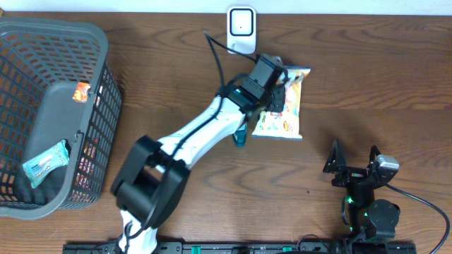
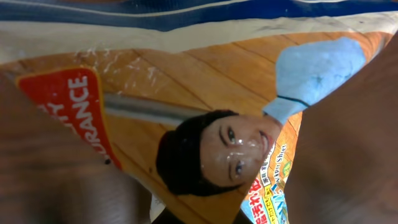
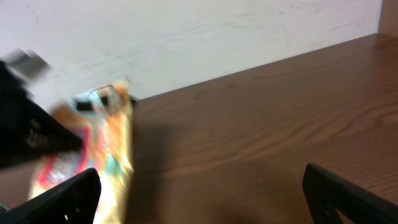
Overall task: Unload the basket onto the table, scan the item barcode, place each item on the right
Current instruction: 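Lift the yellow snack bag, carry it past the scanner, release it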
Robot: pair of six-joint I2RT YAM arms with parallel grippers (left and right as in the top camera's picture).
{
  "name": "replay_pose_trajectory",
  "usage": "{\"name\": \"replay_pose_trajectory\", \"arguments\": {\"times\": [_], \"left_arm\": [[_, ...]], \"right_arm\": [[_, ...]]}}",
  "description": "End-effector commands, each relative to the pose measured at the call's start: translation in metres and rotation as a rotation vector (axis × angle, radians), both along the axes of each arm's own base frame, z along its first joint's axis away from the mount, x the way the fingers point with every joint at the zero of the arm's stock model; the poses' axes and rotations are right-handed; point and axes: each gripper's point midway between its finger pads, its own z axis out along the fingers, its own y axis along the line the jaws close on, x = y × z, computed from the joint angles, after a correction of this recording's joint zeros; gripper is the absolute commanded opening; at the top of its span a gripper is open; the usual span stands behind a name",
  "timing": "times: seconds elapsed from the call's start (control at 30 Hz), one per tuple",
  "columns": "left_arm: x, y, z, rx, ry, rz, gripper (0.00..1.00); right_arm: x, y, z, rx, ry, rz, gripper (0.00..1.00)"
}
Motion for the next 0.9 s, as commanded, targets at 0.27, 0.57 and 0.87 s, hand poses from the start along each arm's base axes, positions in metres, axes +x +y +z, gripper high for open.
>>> {"name": "replay_pose_trajectory", "arguments": {"times": [0.27, 0.57, 0.87], "left_arm": [[-0.002, -0.020, 0.025, -0.024, -0.074, 0.013, 0.48], [-0.004, -0.013, 0.144, -0.022, -0.291, -0.105, 0.58], [-0.046, 0.136, 0.269, 0.225, -0.441, 0.193, 0.60]], "right_arm": [[0.000, -0.001, 0.000, -0.009, 0.000, -0.005, 0.99], [0.000, -0.001, 0.000, -0.009, 0.000, -0.005, 0.99], [0.000, -0.001, 0.000, -0.009, 0.000, -0.005, 0.99]]}}
